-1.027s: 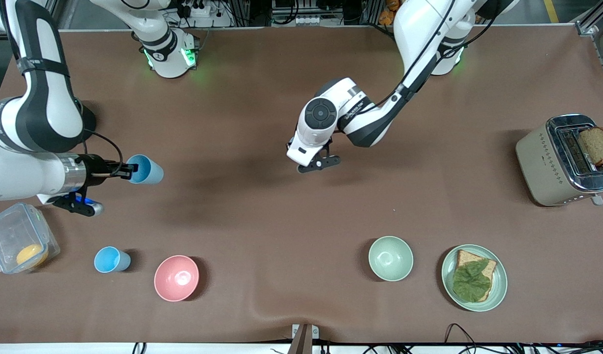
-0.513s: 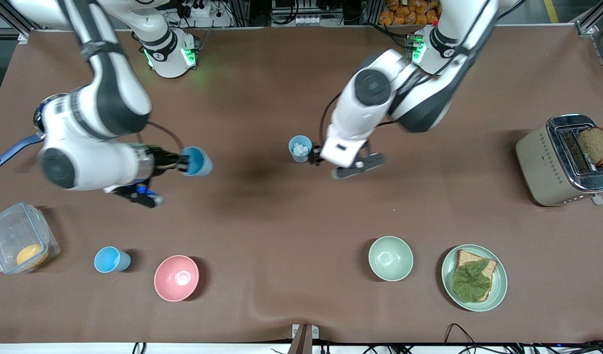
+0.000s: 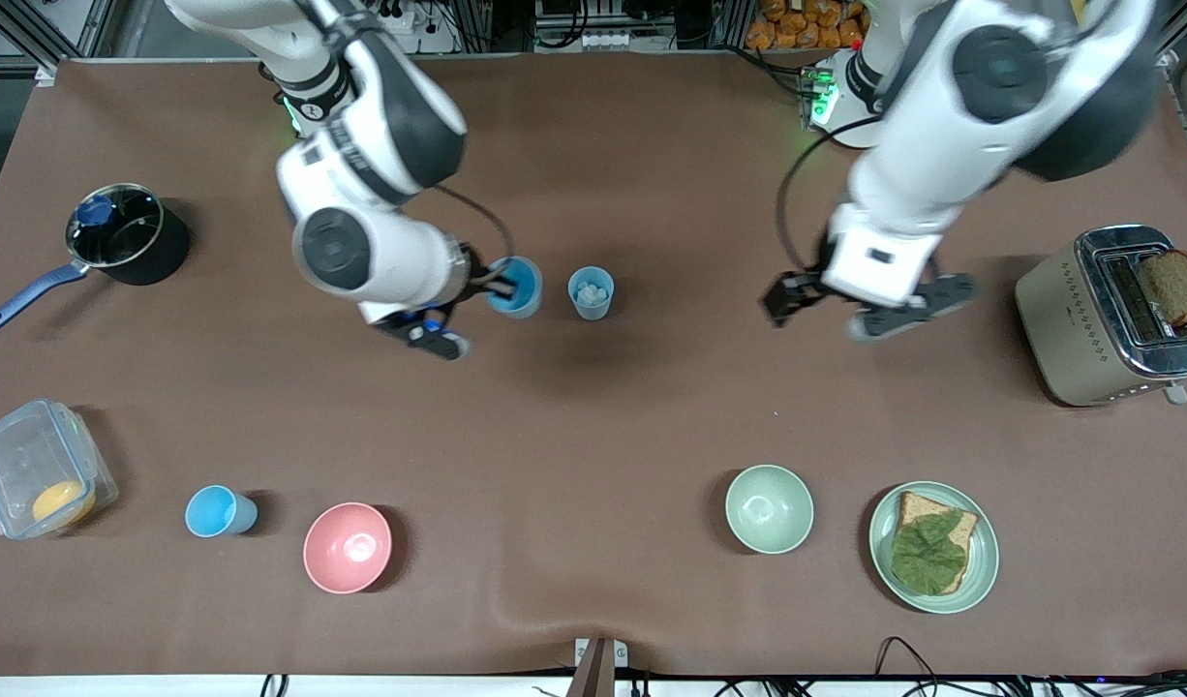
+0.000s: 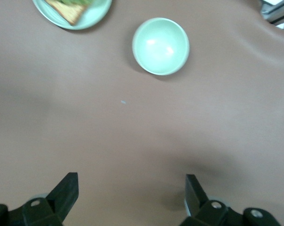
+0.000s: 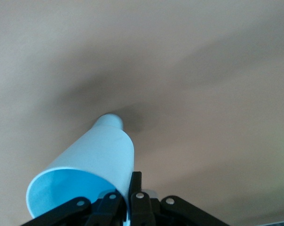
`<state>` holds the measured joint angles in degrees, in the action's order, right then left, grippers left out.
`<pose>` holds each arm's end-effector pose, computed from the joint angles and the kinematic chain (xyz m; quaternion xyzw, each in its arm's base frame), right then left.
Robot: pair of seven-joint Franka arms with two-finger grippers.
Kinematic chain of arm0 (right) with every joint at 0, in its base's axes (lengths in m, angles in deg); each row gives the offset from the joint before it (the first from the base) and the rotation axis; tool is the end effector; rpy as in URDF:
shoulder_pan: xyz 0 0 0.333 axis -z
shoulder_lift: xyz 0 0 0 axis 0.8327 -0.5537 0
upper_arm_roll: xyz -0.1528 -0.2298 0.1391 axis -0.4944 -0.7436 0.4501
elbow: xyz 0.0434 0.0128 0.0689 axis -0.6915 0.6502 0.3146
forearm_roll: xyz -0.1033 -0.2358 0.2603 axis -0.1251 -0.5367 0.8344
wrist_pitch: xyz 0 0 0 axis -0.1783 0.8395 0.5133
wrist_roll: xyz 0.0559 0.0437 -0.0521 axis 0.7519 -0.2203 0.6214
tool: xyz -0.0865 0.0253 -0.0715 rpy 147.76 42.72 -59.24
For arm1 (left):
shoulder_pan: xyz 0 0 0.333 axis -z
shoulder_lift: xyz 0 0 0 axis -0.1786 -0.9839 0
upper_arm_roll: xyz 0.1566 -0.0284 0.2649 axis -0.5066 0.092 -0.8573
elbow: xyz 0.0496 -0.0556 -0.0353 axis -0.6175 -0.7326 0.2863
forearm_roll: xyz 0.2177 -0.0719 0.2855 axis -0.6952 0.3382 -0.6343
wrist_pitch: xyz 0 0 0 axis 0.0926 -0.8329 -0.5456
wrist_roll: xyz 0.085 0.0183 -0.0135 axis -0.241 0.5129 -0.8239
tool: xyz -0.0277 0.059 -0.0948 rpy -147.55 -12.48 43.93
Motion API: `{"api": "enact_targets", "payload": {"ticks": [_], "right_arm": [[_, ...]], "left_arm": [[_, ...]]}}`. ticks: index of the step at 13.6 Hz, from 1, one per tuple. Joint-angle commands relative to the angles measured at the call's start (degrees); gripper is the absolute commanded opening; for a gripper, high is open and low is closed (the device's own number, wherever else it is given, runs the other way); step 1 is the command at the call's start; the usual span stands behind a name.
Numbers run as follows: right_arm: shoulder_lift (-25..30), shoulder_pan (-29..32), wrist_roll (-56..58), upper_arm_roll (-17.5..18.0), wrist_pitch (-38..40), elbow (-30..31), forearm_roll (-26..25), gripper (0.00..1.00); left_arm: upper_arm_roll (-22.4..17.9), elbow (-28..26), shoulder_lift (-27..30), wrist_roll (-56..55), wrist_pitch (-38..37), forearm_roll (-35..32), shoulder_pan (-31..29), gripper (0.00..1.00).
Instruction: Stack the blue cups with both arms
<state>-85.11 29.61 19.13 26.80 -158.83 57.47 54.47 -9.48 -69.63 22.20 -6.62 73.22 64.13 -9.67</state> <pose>0.5062 0.3585 0.4071 -0.9535 0.2137 0.1971 0.0789 0.5395 -0.2291 0.5393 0.9847 0.1706 0.0218 0.0274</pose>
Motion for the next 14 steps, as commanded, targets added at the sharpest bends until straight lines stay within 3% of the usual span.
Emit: {"api": "enact_targets", "payload": {"ticks": [1, 5, 14], "right_arm": [[-0.81, -2.74, -2.58, -0.72, -6.21, 2.99, 3.18, 0.00], [-2.75, -6.62, -3.91, -0.81, -11.95, 6.68, 3.18, 0.00], [-3.62, -9.87, -7.07, -0.81, -18.44, 11.44, 3.18, 0.00]], "left_arm": [[0.65, -1.86, 3.51, 12.85, -3.03, -0.50, -7.88, 1.00], [0.65, -2.22, 4.65, 22.04, -5.68, -0.50, -13.80, 1.00], [0.12, -1.60, 6.67, 25.82, -7.35, -0.85, -15.91, 1.00]]}}
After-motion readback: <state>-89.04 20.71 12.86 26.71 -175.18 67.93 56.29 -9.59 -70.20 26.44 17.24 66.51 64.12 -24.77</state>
